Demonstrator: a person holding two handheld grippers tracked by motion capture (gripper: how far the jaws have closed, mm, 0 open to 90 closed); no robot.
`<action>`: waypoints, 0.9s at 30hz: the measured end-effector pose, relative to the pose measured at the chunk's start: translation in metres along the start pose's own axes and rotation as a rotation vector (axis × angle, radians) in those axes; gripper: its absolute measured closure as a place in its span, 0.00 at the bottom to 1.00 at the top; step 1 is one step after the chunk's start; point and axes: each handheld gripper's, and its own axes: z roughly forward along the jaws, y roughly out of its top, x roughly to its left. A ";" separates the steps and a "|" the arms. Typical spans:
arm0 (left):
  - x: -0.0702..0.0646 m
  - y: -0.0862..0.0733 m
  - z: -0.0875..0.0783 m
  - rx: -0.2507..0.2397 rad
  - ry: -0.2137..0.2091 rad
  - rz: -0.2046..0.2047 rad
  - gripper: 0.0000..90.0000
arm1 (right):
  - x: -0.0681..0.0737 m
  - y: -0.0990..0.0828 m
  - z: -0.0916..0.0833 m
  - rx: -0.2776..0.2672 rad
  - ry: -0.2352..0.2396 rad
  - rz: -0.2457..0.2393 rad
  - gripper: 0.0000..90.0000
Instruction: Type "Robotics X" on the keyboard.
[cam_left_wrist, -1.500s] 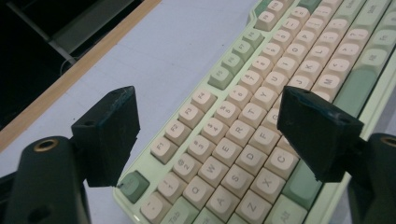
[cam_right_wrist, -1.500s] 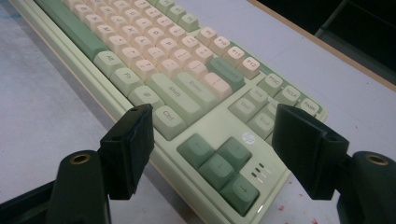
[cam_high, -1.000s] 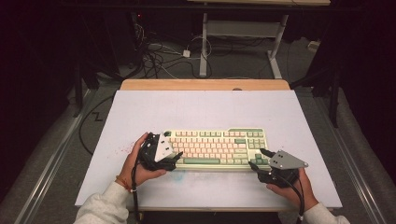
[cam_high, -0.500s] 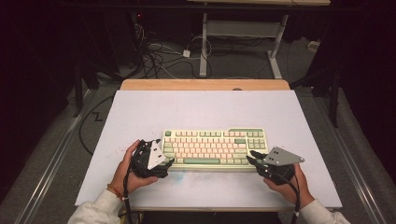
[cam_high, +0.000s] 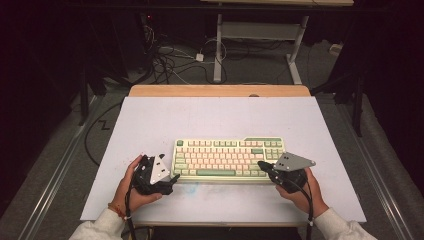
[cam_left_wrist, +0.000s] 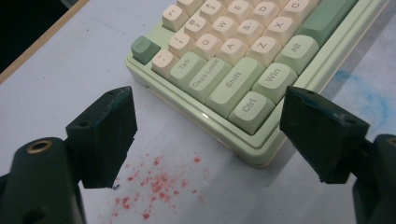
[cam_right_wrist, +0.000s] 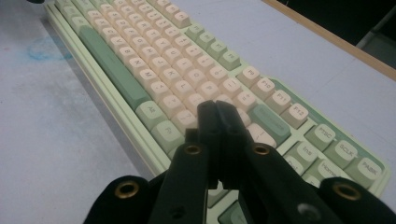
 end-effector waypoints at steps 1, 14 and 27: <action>-0.001 -0.001 0.000 0.008 0.003 0.002 0.20 | 0.000 0.001 0.002 0.002 0.003 -0.003 1.00; -0.002 -0.005 -0.001 0.025 -0.003 -0.009 0.20 | 0.003 0.019 0.031 0.040 0.038 -0.029 1.00; -0.002 -0.006 0.001 0.030 -0.015 -0.010 0.20 | 0.004 0.036 0.062 0.083 0.062 -0.032 1.00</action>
